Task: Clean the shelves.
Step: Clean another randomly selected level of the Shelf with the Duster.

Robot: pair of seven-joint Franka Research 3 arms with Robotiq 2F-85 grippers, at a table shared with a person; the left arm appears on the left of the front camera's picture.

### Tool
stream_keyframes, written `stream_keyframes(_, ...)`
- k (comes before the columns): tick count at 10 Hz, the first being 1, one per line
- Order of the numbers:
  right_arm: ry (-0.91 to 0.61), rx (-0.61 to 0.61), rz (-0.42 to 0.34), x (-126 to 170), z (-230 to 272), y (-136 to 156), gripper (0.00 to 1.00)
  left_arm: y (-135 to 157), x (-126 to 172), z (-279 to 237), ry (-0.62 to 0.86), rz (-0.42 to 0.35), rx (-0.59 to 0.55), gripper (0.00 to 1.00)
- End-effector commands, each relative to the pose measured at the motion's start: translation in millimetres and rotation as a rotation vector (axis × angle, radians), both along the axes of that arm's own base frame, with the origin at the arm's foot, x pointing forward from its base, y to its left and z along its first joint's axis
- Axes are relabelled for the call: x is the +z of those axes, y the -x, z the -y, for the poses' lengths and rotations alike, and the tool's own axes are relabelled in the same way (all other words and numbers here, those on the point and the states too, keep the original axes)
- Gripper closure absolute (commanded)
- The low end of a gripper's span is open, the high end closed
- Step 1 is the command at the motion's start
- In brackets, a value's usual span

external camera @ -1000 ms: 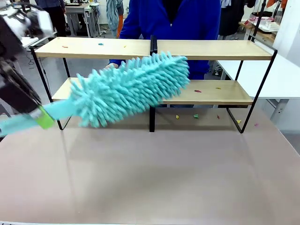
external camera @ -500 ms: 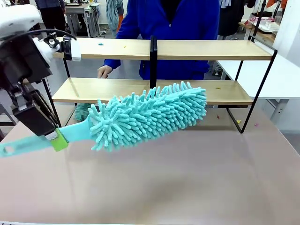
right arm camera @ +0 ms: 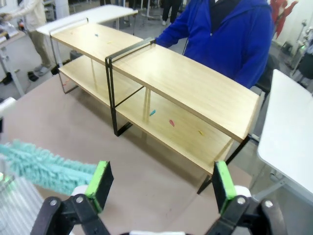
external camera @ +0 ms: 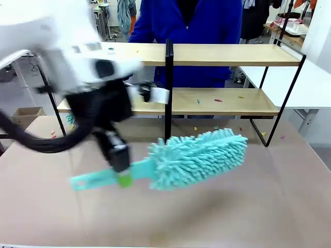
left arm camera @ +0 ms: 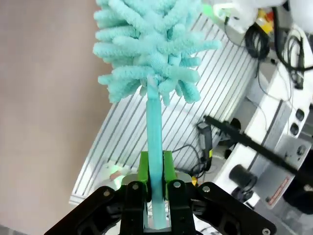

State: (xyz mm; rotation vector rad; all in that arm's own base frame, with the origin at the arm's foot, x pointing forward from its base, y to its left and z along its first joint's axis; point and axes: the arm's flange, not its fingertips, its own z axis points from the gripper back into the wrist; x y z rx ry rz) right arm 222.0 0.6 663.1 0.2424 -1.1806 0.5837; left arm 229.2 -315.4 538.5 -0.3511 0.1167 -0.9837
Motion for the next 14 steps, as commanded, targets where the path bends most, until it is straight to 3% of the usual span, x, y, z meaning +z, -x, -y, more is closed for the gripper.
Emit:
stream_keyframes(1,-0.002,-0.003,-0.003,0.5,0.8,0.3,0.00,-36.1,-3.4,41.6,-0.083,-0.050,0.125,0.87)
stream_keyframes(3,-0.002,-0.003,-0.003,0.5,0.8,0.3,0.00,-54.8,-29.1,60.5,-0.177,0.110,0.457,0.87)
stream_keyframes(4,-0.002,-0.003,-0.003,0.5,0.8,0.3,0.00,-59.2,-29.4,58.0,-0.189,0.101,0.478,0.87)
stream_keyframes(5,-0.002,-0.003,-0.003,0.5,0.8,0.3,0.00,-54.6,-20.1,39.1,-0.196,-0.008,0.241,0.87)
stream_keyframes(6,-0.002,-0.003,-0.003,0.5,0.8,0.3,0.00,-62.8,-34.9,57.6,-0.119,0.073,0.389,0.87)
stream_keyframes(9,-0.002,-0.003,-0.003,0.5,0.8,0.3,0.00,-63.0,-35.5,53.8,-0.149,0.059,0.381,0.87)
stream_keyframes(10,-0.002,-0.003,-0.003,0.5,0.8,0.3,0.00,-63.6,-46.8,66.5,-0.173,0.055,0.568,0.87)
stream_keyframes(12,-0.002,-0.003,-0.003,0.5,0.8,0.3,0.00,-61.8,-63.5,93.7,-0.252,0.047,0.569,0.87)
stream_keyframes(14,-0.002,-0.003,-0.003,0.5,0.8,0.3,0.00,-70.4,-73.4,109.5,-0.279,0.086,0.675,0.87)
